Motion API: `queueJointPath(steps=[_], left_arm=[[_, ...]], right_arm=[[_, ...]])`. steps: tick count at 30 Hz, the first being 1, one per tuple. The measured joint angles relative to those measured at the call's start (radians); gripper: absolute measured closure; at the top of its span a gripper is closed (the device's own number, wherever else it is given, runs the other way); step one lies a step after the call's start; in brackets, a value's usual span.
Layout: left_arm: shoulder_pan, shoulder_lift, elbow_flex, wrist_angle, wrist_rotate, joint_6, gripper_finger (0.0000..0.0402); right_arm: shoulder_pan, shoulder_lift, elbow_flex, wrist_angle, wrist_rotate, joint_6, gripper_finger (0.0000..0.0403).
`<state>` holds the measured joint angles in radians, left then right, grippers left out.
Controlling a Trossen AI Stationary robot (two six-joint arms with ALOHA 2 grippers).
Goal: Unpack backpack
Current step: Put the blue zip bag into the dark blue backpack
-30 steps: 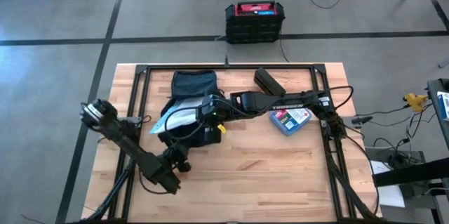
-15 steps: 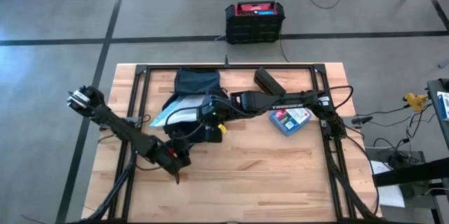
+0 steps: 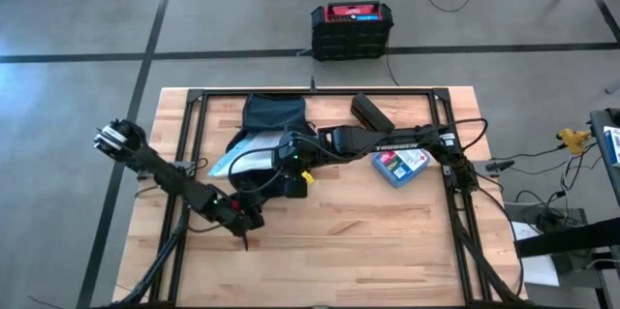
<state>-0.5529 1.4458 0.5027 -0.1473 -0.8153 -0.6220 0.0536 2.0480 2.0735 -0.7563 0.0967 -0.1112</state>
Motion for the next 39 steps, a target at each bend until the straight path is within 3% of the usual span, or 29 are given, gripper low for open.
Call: queueJointPath(steps=[3, 8, 14, 19, 23, 29, 31, 33, 37, 39], left_arm=[[-0.001, 0.039, -0.008, 0.045, 0.025, 0.003, 0.0253], [-0.037, 0.069, 0.020, 0.067, 0.074, 0.003, 0.0382], [-0.138, 0.064, 0.094, 0.058, 0.075, 0.042, 0.0400], [-0.228, 0.063, 0.176, -0.039, 0.108, -0.010, 0.0401], [-0.292, 0.065, 0.231, -0.147, 0.095, -0.104, 0.0401], [-0.375, 0.065, 0.277, -0.196, 0.034, -0.172, 0.0401], [-0.395, 0.065, 0.299, -0.213, -0.001, -0.181, 0.0401], [-0.408, 0.065, 0.318, -0.255, -0.022, -0.197, 0.0401], [-0.415, 0.063, 0.353, -0.336, -0.030, -0.243, 0.0401], [-0.414, 0.063, 0.356, -0.376, -0.031, -0.278, 0.0402]], right_arm=[[0.000, 0.000, -0.003, 0.002, -0.001, 0.007, 0.0403], [0.002, 0.000, -0.047, 0.010, -0.006, -0.043, 0.0403], [0.009, 0.033, -0.206, 0.177, -0.100, -0.070, 0.0403], [0.007, 0.104, -0.310, 0.319, -0.101, -0.116, 0.0403], [0.002, 0.135, -0.354, 0.302, -0.002, -0.117, 0.0403], [-0.008, 0.132, -0.410, 0.240, 0.318, -0.087, 0.0403], [-0.009, 0.133, -0.413, 0.223, 0.360, -0.066, 0.0403], [-0.008, 0.133, -0.414, 0.223, 0.318, -0.066, 0.0403], [0.005, 0.132, -0.419, 0.226, 0.042, -0.095, 0.0403], [0.023, 0.132, -0.419, 0.189, 0.008, -0.095, 0.0403]])
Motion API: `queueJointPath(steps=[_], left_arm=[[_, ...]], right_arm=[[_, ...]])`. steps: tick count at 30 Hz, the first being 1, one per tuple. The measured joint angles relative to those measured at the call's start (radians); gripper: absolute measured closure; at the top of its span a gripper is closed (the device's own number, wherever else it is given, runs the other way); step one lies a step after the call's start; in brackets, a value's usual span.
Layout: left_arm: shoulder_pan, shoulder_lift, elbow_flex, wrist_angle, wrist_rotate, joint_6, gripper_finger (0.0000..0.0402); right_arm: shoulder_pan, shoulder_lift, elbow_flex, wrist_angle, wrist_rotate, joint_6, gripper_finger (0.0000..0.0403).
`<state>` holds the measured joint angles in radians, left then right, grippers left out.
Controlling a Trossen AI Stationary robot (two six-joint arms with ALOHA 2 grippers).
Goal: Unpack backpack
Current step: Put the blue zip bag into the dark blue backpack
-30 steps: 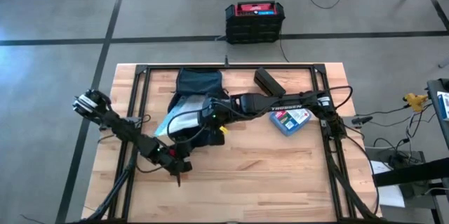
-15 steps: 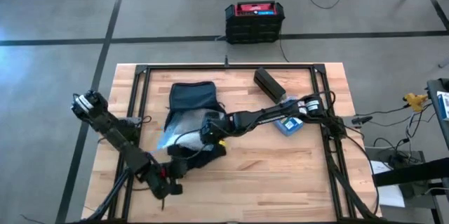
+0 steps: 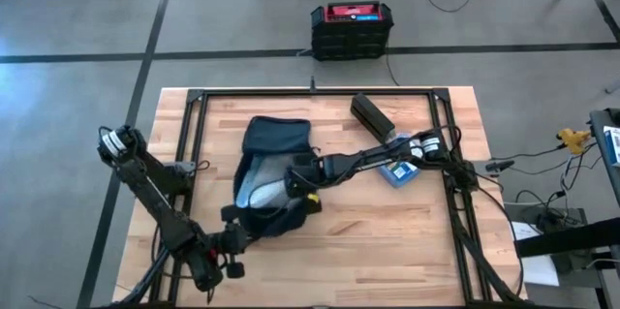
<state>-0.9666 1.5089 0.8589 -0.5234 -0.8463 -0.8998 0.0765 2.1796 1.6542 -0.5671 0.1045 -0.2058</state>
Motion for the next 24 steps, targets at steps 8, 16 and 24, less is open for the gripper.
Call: queueJointPath(steps=[8, 16, 24], left_arm=[[0.005, -0.002, -0.002, -0.042, -0.010, -0.067, 0.0402], [0.014, 0.007, -0.002, -0.027, -0.021, -0.089, 0.0401], [0.018, 0.035, -0.002, -0.021, -0.026, -0.105, 0.0401]], right_arm=[[0.034, -0.028, 0.027, -0.329, 0.262, 0.006, 0.0403], [0.062, -0.109, 0.061, -0.346, 0.147, -0.002, 0.0323], [0.125, -0.213, 0.082, -0.335, 0.126, -0.028, 0.0188]])
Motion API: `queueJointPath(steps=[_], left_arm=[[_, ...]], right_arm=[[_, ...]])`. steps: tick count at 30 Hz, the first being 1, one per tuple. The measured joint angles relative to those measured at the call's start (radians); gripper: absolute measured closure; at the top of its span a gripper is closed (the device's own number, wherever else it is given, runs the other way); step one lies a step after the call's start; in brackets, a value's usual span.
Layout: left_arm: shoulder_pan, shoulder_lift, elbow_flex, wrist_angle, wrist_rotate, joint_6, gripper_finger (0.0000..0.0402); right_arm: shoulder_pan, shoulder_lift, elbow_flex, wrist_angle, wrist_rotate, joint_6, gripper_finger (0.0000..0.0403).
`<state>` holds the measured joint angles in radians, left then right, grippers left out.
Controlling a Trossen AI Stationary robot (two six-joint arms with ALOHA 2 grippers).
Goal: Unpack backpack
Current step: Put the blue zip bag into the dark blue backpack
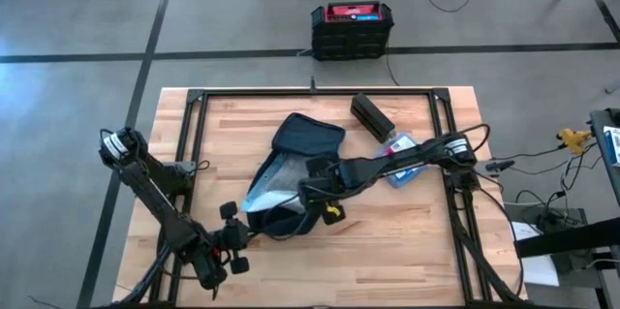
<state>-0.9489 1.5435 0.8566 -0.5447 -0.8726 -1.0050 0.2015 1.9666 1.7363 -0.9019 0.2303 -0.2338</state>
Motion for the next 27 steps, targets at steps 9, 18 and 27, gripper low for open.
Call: queueJointPath(steps=[9, 18, 27], left_arm=[[0.003, 0.012, -0.001, 0.004, -0.002, 0.001, 0.0401], [0.003, 0.012, -0.001, 0.011, -0.008, 0.026, 0.0401], [0.001, 0.012, -0.001, 0.010, -0.008, 0.027, 0.0401]], right_arm=[[0.048, -0.009, -0.015, 0.375, -0.053, 0.017, 0.0134], [0.049, 0.143, -0.028, 0.676, -0.047, 0.076, 0.0172], [0.029, 0.229, 0.002, 0.702, 0.040, 0.079, 0.0321]])
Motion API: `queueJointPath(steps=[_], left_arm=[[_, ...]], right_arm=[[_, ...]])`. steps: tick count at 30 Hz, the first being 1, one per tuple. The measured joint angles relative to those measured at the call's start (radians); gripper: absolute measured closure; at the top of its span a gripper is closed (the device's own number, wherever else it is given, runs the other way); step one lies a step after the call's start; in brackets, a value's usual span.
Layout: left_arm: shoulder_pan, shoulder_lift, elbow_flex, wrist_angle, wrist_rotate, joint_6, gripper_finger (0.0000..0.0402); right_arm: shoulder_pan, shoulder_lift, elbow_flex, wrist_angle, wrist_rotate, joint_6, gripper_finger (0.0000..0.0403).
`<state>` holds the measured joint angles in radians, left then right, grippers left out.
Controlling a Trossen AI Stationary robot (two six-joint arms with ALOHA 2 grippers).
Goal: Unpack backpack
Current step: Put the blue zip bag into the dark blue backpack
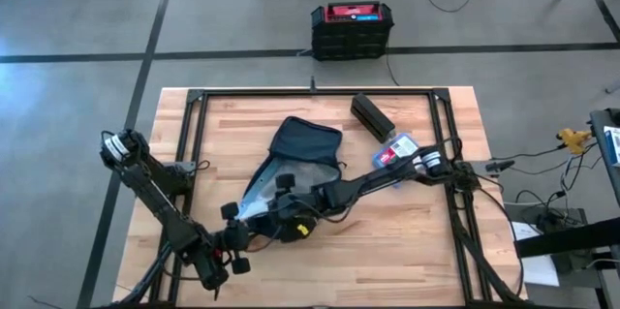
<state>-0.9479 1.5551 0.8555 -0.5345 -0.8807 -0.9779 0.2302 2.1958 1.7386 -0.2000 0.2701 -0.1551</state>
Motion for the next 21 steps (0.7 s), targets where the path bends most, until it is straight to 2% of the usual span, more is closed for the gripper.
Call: queueJointPath(steps=[1, 3, 7, 10, 14, 17, 21], left_arm=[[-0.002, 0.000, 0.000, -0.001, 0.002, 0.000, 0.0401], [-0.004, -0.001, 0.000, -0.006, 0.013, -0.001, 0.0401], [-0.008, -0.017, 0.003, -0.049, 0.030, -0.006, 0.0401], [-0.009, -0.038, 0.029, -0.143, 0.030, -0.025, 0.0401], [-0.009, -0.052, 0.105, -0.312, 0.020, -0.050, 0.0401], [-0.009, -0.052, 0.166, -0.420, 0.003, -0.055, 0.0401], [-0.012, -0.056, 0.208, -0.490, -0.083, -0.051, 0.0401]], right_arm=[[-0.001, 0.000, 0.000, -0.029, 0.002, -0.001, 0.0357], [-0.002, 0.000, -0.001, -0.095, 0.023, -0.006, 0.0388], [-0.008, 0.001, -0.002, -0.277, 0.134, 0.021, 0.0400], [-0.021, 0.001, -0.006, -0.401, 0.168, 0.037, 0.0402], [-0.024, -0.001, -0.010, -0.511, 0.167, 0.032, 0.0403], [-0.024, -0.003, -0.014, -0.562, 0.152, -0.035, 0.0403], [-0.017, -0.006, -0.027, -0.577, 0.032, -0.227, 0.0403]])
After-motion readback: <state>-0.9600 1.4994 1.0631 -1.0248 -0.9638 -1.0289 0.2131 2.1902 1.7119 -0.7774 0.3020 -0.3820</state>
